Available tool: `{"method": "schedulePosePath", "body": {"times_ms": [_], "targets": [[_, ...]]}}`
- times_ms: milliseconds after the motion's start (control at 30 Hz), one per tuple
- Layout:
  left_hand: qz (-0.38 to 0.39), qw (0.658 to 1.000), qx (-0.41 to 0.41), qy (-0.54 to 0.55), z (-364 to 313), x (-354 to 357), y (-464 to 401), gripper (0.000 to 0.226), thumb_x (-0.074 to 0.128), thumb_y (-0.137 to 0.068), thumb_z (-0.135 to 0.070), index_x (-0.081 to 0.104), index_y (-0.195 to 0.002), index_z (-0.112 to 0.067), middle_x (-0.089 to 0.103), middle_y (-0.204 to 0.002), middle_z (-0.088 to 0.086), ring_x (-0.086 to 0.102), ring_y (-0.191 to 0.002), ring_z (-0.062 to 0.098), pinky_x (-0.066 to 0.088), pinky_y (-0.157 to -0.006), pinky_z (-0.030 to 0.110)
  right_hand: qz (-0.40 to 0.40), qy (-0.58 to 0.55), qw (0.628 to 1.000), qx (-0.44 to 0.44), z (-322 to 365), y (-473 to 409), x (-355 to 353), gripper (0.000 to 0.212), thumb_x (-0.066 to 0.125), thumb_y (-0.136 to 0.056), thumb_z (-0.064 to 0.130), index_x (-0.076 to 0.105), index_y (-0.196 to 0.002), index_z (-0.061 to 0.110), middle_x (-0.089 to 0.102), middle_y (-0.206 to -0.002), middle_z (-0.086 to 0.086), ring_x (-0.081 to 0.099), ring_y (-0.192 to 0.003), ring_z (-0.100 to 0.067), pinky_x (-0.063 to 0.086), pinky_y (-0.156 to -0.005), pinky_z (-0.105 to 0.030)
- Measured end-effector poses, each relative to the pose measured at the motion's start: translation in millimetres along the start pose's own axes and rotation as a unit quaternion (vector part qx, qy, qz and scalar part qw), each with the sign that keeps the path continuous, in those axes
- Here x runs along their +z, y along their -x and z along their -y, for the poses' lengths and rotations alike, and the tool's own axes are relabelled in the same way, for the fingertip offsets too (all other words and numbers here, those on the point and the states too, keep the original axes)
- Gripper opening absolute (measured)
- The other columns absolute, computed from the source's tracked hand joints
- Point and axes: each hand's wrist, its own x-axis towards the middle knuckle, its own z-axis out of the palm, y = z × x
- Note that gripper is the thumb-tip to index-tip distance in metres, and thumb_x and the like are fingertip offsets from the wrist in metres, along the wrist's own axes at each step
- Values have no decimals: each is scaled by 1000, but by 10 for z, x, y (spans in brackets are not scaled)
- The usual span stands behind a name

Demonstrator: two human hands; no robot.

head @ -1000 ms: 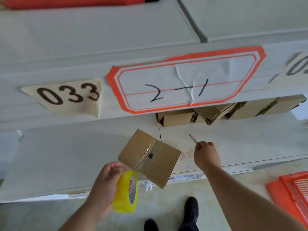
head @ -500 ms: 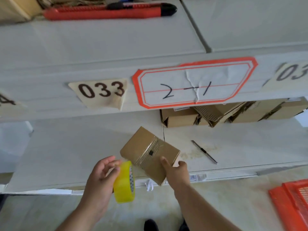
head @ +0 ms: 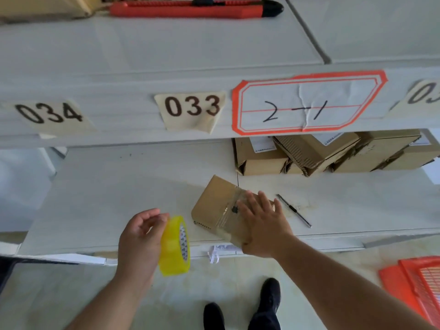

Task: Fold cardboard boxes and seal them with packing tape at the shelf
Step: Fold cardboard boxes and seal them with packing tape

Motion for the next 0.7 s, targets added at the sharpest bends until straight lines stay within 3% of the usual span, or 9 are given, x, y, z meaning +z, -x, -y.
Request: {"method": "schedulePosePath", "body": {"times_ms": [200, 267, 333, 367, 400, 467, 567, 700], "targets": [[10, 1000, 23, 0, -124, 152, 162, 18, 76, -93, -20, 70, -109, -27, 77, -96, -8, 71, -96, 7, 51, -91, 28, 8, 43, 998, 48, -342, 183, -63, 117, 62, -84, 65, -14, -162, 25, -15, -171, -11, -8, -157, -42, 9, -126, -62], [19, 999, 32, -10, -191, 201, 226, 19, 75, -94, -18, 70, -109, -28, 77, -96, -9, 70, -96, 2, 48, -87, 21, 5, 30, 998, 58, -288, 242, -136, 117, 61, -87, 67, -17, -163, 22, -18, -172, -11, -11, -158, -40, 6, -126, -62], [35, 998, 37, -22, -240, 244, 286, 22, 73, -95, -15, 70, -111, -29, 77, -97, -11, 69, -98, -1, 46, -83, 14, -23, -61, 997, 49, -63, 373, -250, 109, 52, -92, 73, -10, -165, 21, -15, -173, -7, -10, -160, -32, 6, -128, -56], [41, 998, 40, -23, -267, 257, 312, 22, 73, -95, -15, 70, -112, -29, 77, -98, -13, 69, -99, -1, 46, -82, 10, -50, -159, 985, 47, 107, 463, -350, 98, 49, -94, 73, 5, -166, 24, -1, -175, -1, 5, -161, -26, 15, -128, -49], [44, 998, 44, -20, -299, 265, 340, 23, 73, -95, -15, 70, -114, -29, 77, -99, -13, 69, -101, -1, 46, -81, 7, -82, -280, 955, 47, 301, 557, -476, 81, 51, -95, 70, 27, -161, 28, 25, -170, 5, 29, -154, -19, 31, -123, -42], [45, 998, 54, 3, -387, 283, 408, 25, 72, -96, -15, 70, -117, -29, 77, -101, -11, 69, -102, -2, 48, -82, 6, -88, -505, 858, 47, 671, 720, -725, 48, 61, -97, 58, 53, -137, 34, 64, -133, 15, 65, -113, -3, 53, -99, -34], [55, 995, 73, 28, -547, 334, 514, 29, 70, -97, -12, 69, -120, -30, 77, -103, -13, 68, -103, -4, 50, -89, 10, -60, -630, 774, 24, 1003, 800, -875, 37, 70, -97, 43, 54, -129, 33, 74, -96, 15, 68, -76, -2, 56, -72, -29], [68, 994, 89, 18, -714, 338, 511, 33, 69, -98, -13, 68, -118, -39, 77, -102, -18, 67, -107, -4, 50, -96, 19, -77, -721, 689, 19, 1118, 797, -994, 55, 72, -97, 20, 45, -144, 28, 72, -82, 3, 63, -72, -14, 50, -68, -32]]}}
